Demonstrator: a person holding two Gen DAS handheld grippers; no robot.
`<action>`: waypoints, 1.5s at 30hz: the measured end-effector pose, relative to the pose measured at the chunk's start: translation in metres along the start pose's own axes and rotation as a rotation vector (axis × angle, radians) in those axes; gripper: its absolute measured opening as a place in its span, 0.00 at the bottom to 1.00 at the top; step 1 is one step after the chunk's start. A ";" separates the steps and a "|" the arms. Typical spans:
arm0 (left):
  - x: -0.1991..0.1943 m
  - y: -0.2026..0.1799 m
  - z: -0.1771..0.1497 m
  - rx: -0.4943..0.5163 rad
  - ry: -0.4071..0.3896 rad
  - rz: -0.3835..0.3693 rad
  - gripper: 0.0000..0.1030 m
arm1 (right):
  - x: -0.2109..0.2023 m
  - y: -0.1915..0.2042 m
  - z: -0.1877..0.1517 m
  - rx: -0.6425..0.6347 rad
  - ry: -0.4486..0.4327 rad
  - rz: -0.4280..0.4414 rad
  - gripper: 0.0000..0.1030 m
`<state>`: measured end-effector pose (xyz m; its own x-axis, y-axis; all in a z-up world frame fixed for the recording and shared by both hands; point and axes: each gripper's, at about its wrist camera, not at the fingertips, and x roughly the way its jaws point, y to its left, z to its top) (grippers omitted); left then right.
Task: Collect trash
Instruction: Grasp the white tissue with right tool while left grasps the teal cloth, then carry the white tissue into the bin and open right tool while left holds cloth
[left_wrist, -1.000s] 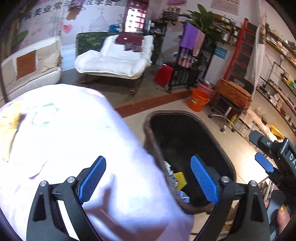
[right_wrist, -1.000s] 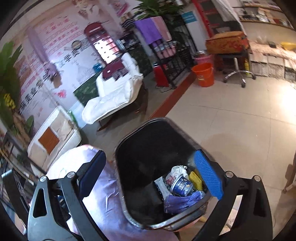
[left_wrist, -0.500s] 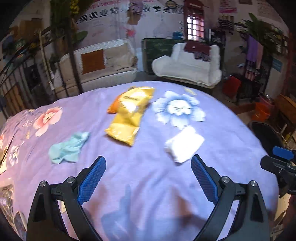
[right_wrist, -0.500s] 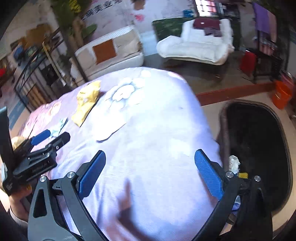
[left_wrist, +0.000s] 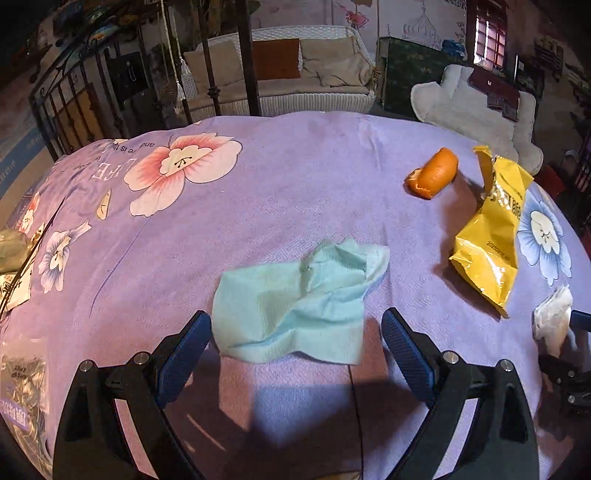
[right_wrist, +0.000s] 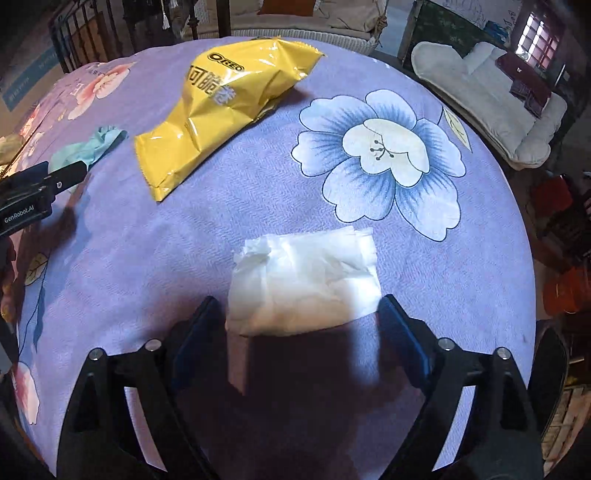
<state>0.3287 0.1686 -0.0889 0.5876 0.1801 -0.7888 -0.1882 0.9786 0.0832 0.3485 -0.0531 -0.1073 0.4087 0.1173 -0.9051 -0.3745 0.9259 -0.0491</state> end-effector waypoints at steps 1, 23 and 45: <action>0.006 -0.003 0.003 0.008 0.004 -0.001 0.90 | 0.001 -0.003 0.001 0.001 -0.005 -0.009 0.71; -0.064 -0.015 -0.032 -0.060 -0.140 -0.160 0.09 | -0.040 -0.024 -0.029 0.098 -0.217 0.021 0.13; -0.170 -0.108 -0.085 0.077 -0.285 -0.285 0.09 | -0.124 -0.111 -0.128 0.411 -0.414 -0.094 0.13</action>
<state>0.1824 0.0239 -0.0154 0.8043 -0.0897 -0.5874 0.0671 0.9959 -0.0603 0.2333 -0.2163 -0.0435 0.7467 0.0815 -0.6602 -0.0010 0.9926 0.1214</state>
